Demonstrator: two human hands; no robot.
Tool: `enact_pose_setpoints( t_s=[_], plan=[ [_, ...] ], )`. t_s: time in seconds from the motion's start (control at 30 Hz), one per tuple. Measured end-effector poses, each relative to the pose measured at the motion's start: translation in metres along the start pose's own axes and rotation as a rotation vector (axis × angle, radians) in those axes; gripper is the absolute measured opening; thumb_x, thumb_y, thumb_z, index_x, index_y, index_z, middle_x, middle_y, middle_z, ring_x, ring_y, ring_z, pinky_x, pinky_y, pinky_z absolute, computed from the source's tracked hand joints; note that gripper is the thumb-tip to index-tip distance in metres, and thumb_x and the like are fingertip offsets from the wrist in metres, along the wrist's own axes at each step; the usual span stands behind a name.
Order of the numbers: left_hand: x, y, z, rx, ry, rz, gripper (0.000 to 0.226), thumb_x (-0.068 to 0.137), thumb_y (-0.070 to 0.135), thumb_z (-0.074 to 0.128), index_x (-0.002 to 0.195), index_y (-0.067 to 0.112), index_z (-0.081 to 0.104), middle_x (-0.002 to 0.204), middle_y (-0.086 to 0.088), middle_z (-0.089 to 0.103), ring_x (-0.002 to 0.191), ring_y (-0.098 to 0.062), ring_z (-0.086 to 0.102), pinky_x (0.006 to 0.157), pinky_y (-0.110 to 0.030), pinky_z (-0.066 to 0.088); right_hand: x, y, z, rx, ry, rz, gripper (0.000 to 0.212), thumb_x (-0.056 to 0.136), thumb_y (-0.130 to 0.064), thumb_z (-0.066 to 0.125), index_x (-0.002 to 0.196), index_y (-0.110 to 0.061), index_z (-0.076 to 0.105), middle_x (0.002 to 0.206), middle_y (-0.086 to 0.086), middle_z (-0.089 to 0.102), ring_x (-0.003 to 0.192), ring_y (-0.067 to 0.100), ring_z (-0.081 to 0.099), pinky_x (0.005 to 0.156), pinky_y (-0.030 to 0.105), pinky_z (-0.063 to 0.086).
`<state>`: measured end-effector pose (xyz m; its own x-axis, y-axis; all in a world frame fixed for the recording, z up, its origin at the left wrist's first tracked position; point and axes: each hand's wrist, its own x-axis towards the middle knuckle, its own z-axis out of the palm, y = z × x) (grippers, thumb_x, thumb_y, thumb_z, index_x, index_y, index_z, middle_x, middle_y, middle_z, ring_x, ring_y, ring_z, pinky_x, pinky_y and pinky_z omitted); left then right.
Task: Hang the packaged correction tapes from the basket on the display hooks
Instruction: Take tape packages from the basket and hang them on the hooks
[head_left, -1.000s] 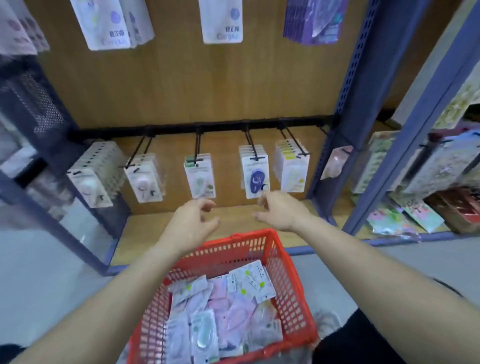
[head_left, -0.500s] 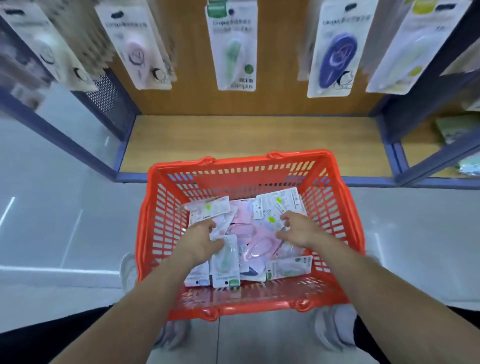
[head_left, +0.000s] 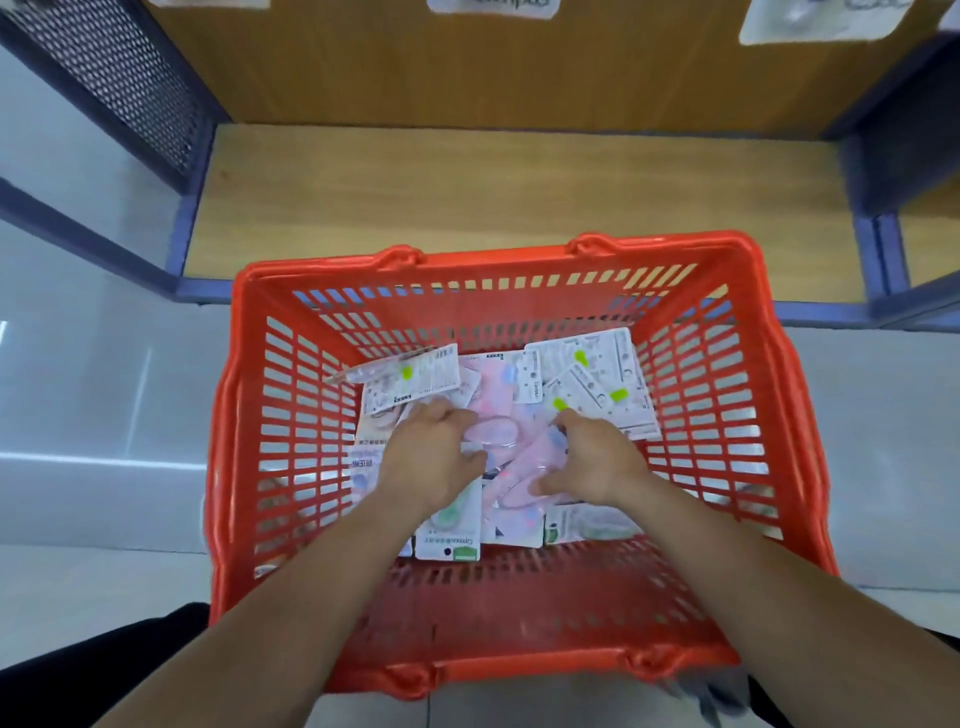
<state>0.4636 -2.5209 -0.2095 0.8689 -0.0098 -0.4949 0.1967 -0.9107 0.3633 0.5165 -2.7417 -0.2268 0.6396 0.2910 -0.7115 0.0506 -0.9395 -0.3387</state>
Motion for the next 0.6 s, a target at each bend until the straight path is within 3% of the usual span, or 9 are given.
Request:
enact_pose_setpoints(
  t_s=[0.13,0.33,0.5,0.6],
  plan=[
    [0.013,0.013,0.008,-0.072,-0.008,0.034,0.052,0.095,0.033,0.063,0.145,0.021,0.054,0.145,-0.001,0.055,0.136,-0.026,0.042,0.107,-0.037,0.043,-0.005,0.012,-0.004,0.093,0.166,0.003,0.069,0.074,-0.052,0.084,0.119,-0.013,0.05,0.099,0.004,0.054,0.103,0.033,0.056,0.068,0.036,0.033],
    [0.015,0.013,0.016,-0.039,0.002,0.012,0.047,0.099,0.039,0.056,0.142,0.019,0.054,0.14,0.002,0.058,0.134,-0.022,0.036,0.107,-0.036,0.041,-0.004,0.017,-0.006,0.231,0.258,0.086,0.071,0.076,-0.044,0.086,0.13,-0.016,0.05,0.119,0.008,0.06,0.113,0.032,0.054,0.084,0.039,0.047],
    [0.012,0.01,0.014,-0.125,-0.054,0.002,0.052,0.091,0.038,0.067,0.139,0.022,0.057,0.122,0.005,0.067,0.125,-0.021,0.05,0.096,-0.034,0.049,-0.008,0.015,0.0,0.24,0.149,0.041,0.048,0.078,-0.044,0.084,0.104,-0.022,0.049,0.093,-0.001,0.056,0.091,0.027,0.058,0.067,0.035,0.041],
    [0.006,0.012,0.018,-0.145,-0.038,-0.037,0.06,0.089,0.041,0.07,0.144,0.021,0.052,0.136,0.0,0.058,0.129,-0.021,0.051,0.099,-0.032,0.045,-0.01,0.018,0.004,0.237,0.15,0.044,0.048,0.078,-0.049,0.082,0.1,-0.024,0.047,0.085,-0.004,0.054,0.081,0.024,0.058,0.063,0.036,0.04]
  ],
)
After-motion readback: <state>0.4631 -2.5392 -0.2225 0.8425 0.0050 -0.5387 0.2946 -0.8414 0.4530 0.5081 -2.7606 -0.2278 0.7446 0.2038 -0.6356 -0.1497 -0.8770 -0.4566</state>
